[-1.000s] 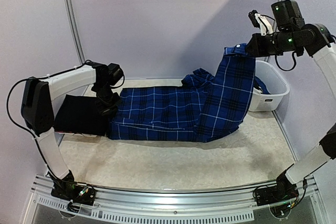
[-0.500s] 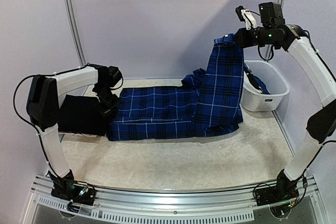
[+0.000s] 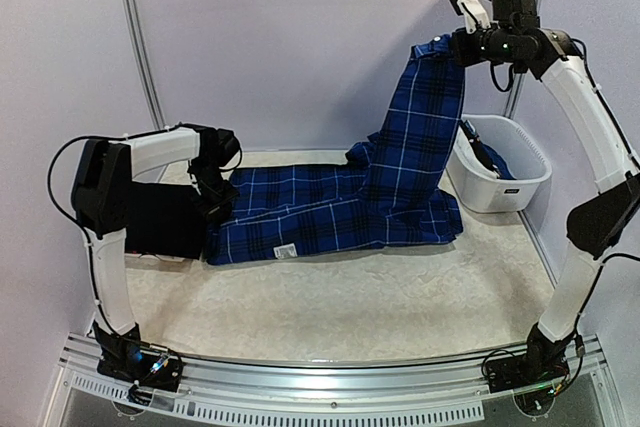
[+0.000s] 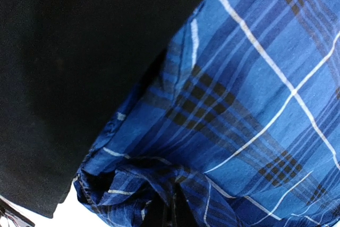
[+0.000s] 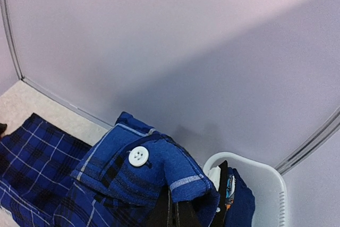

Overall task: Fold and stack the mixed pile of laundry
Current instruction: Fold the flattened shirt at the center of the board.

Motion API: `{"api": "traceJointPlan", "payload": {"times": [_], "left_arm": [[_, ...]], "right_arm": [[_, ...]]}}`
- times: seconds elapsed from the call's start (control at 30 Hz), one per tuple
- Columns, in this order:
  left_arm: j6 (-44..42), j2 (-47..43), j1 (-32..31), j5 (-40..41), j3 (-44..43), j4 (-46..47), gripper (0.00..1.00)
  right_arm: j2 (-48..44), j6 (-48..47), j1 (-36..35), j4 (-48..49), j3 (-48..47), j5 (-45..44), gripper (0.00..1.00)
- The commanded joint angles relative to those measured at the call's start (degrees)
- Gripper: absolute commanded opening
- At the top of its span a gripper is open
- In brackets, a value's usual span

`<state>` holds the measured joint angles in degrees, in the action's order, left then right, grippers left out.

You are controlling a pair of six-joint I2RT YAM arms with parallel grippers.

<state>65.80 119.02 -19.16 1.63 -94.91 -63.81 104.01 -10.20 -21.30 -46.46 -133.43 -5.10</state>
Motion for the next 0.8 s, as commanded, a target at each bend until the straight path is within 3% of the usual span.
{"api": "traceJointPlan", "payload": {"times": [0.0,0.17,0.43,0.6,0.77], "left_arm": [[-1.8,1.7,0.9,-1.0,-2.1,-0.8,0.0],[-4.0,3.5,0.8,0.1,-4.1,-1.6,0.0],[-1.8,4.9,0.8,1.5,-6.2,-1.3,0.0],[1.3,4.9,0.8,1.5,-6.9,1.5,0.0],[2.0,2.1,1.0,0.8,-6.8,6.0,0.21]], "right_arm": [[-5.6,-8.0,-6.0,-6.1,4.6,-8.9,0.0],[-7.3,-6.5,-7.2,-5.8,10.7,-9.1,0.0],[-0.5,-5.4,-7.4,9.7,13.8,-14.4,0.0],[5.3,-9.8,-7.2,17.8,12.2,-18.1,0.0],[11.3,-10.7,-5.3,18.2,8.7,-22.7,0.0]]}}
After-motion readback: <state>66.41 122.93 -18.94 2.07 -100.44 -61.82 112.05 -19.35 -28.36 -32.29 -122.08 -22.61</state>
